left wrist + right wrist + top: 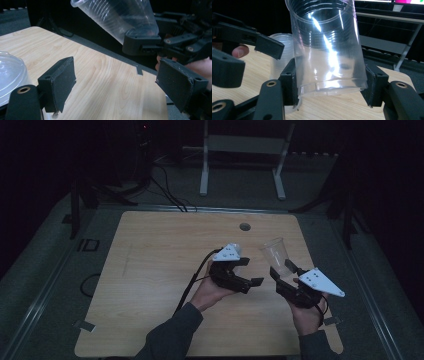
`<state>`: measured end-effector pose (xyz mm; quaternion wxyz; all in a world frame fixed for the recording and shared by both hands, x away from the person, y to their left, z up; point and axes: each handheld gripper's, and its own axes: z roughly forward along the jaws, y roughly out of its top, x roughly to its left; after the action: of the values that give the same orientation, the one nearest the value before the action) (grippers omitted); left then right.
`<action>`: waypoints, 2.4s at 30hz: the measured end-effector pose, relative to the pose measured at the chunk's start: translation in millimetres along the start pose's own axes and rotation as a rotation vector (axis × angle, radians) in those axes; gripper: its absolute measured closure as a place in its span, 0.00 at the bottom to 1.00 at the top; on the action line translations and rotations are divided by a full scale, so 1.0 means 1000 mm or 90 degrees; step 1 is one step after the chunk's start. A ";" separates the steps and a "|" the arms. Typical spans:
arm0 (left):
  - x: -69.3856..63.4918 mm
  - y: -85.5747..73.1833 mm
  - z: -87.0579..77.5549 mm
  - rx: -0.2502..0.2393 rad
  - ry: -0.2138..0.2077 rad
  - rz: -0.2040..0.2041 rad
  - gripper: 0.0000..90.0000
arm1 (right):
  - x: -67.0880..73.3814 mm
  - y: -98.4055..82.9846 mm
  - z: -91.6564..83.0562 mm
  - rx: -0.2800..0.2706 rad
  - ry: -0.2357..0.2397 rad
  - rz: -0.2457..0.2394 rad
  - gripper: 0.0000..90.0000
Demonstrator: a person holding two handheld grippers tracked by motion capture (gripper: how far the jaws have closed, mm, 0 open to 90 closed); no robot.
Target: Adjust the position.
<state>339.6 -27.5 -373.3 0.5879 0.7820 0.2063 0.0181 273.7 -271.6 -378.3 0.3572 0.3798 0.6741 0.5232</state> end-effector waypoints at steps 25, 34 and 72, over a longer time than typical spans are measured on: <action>0.001 0.007 0.005 -0.039 -0.021 -0.036 0.18 | 0.012 -0.011 0.000 -0.023 0.017 -0.007 0.46; 0.005 0.007 0.008 -0.051 -0.035 -0.060 0.18 | 0.015 -0.011 0.001 -0.028 0.023 -0.009 0.46; 0.011 0.010 0.015 -0.150 -0.083 -0.175 0.29 | 0.023 -0.015 0.008 -0.015 0.050 -0.029 0.45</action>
<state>356.5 -39.6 -370.8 0.6846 0.6716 0.2690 -0.0891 268.1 -249.8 -396.2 0.3468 0.3391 0.6899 0.5373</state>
